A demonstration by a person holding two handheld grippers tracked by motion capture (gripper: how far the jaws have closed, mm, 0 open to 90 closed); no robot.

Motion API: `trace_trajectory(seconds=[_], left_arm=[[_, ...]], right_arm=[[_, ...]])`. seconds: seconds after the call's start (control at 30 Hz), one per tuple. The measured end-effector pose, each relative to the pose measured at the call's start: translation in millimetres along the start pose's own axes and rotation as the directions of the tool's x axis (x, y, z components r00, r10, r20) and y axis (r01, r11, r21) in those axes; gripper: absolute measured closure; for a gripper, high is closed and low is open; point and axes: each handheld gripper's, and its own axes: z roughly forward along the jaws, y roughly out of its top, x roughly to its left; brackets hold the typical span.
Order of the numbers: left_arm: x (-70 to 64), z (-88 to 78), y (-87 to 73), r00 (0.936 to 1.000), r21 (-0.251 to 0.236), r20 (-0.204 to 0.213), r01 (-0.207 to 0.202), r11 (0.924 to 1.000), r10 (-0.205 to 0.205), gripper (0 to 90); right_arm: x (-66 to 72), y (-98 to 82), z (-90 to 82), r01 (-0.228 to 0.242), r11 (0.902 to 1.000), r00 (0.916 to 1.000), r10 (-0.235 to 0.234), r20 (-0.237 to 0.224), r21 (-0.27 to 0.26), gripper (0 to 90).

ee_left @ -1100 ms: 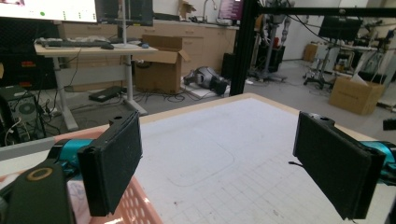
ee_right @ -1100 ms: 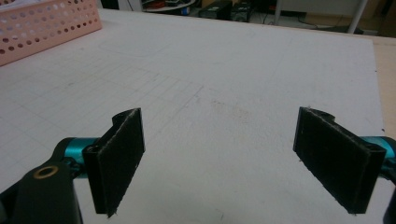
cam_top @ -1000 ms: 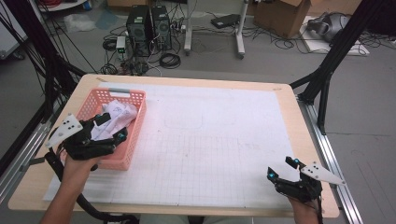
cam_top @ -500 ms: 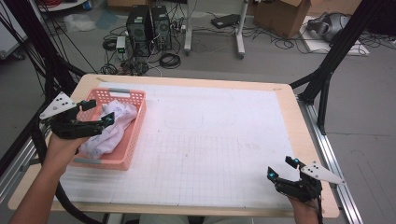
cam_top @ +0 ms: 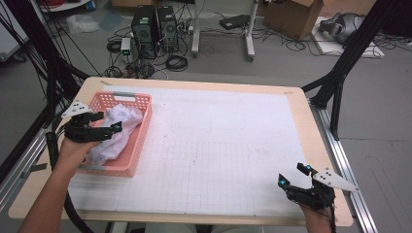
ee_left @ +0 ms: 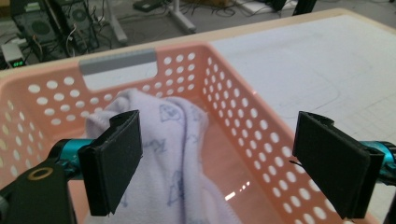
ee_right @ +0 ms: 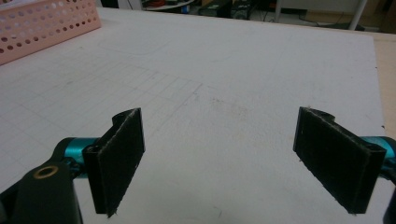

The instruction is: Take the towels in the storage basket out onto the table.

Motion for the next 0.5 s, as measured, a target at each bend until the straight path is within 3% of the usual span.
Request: trace_trajectory(seconds=[0.27,0.43,0.5], left_arm=[[15.7,16.4,-16.7,0.9985,0.109,-0.054,0.011,0.994,-0.005,16.9],[23.0,24.0,-24.1,0.9971,0.164,-0.075,0.027,0.9861,-0.015,17.0],[23.4,27.6,-24.2,0.9971,0.201,-0.075,0.026,0.9792,-0.011,17.6]], right_arm=[[1.5,-0.9,0.3,0.006,0.9998,1.0,-0.006,0.002,0.017,15.0],[2.1,-1.0,1.0,0.005,0.9998,1.0,-0.005,0.005,0.02,15.0],[2.0,-1.2,2.1,0.01,0.9997,0.9999,-0.01,0.007,0.022,15.0]])
